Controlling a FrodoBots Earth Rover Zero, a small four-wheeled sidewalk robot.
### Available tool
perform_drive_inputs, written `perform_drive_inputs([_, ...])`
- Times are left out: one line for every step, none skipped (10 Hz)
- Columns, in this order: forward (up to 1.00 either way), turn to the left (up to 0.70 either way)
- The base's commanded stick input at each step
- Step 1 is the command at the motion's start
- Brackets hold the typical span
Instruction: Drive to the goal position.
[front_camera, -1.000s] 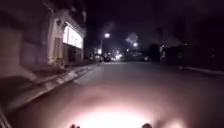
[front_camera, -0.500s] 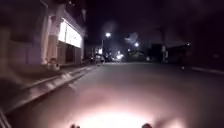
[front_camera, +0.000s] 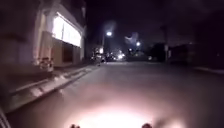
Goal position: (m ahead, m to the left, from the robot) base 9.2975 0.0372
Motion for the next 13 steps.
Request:
perform_drive_inputs([1.0, 0.0])
perform_drive_inputs([1.0, -0.34])
perform_drive_inputs([1.0, -0.19])
perform_drive_inputs([1.0, 0.0])
perform_drive_inputs([1.0, 0.0])
perform_drive_inputs([1.0, 0.0])
perform_drive_inputs([1.0, 0.0])
perform_drive_inputs([1.0, 0.0])
perform_drive_inputs([1.0, 0.0])
perform_drive_inputs([1.0, 0.0])
perform_drive_inputs([1.0, 0.0])
perform_drive_inputs([1.0, 0.0])
perform_drive_inputs([1.0, 0.0])
